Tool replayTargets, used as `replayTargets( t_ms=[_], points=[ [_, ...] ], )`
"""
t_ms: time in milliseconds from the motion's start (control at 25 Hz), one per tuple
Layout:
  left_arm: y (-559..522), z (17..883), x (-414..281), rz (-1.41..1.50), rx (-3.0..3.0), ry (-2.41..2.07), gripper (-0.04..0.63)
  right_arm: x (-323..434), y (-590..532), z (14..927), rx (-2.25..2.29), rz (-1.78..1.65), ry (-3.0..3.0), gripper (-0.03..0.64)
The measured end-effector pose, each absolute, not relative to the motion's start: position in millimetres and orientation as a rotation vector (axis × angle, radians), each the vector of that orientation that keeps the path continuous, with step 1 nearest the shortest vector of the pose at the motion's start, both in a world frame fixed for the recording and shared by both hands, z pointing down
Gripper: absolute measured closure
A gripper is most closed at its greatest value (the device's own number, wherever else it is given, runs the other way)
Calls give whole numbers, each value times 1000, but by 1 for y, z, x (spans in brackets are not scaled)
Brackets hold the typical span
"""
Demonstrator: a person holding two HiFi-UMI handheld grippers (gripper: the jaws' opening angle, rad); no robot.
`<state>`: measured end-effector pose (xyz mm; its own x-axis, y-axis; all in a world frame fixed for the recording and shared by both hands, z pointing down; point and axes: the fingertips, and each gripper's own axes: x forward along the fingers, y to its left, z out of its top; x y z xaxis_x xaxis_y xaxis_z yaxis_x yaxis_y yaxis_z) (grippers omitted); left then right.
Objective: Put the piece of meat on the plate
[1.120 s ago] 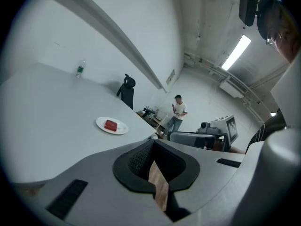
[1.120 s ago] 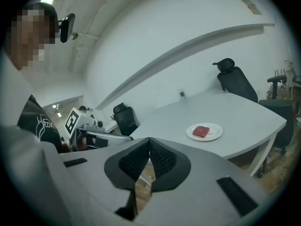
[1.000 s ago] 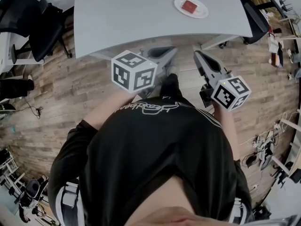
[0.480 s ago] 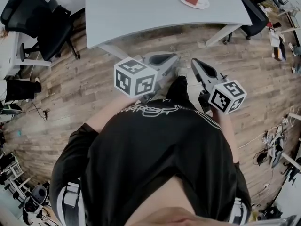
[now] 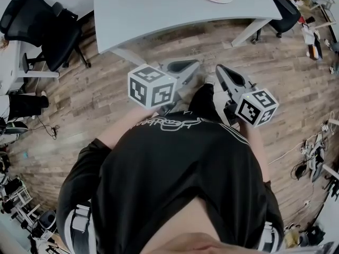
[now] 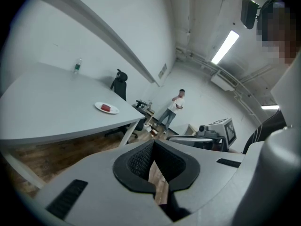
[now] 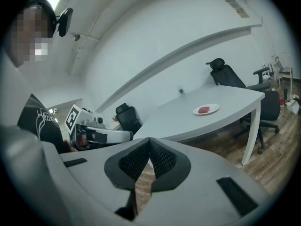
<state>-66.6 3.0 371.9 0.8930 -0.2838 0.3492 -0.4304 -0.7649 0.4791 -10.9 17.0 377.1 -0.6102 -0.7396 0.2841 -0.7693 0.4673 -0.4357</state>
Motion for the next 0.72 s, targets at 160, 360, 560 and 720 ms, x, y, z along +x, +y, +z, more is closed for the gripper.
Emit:
replayTargets(
  t_ms=[160,360,560,720],
  points=[
    [5,377,-65,351,2484,-503,588,-10,22,379,1374,850,-2648,611],
    [8,381,-60,360,2483,-479,588,-9,25,380,1367,899,-2670,611],
    [6,381,-55,364,2485,-465,588,-4,24,381,1377,903,-2657,611],
    [4,382,-55,370,2485,-459,588,-3,22,382,1387,908,-2651,611]
  ],
)
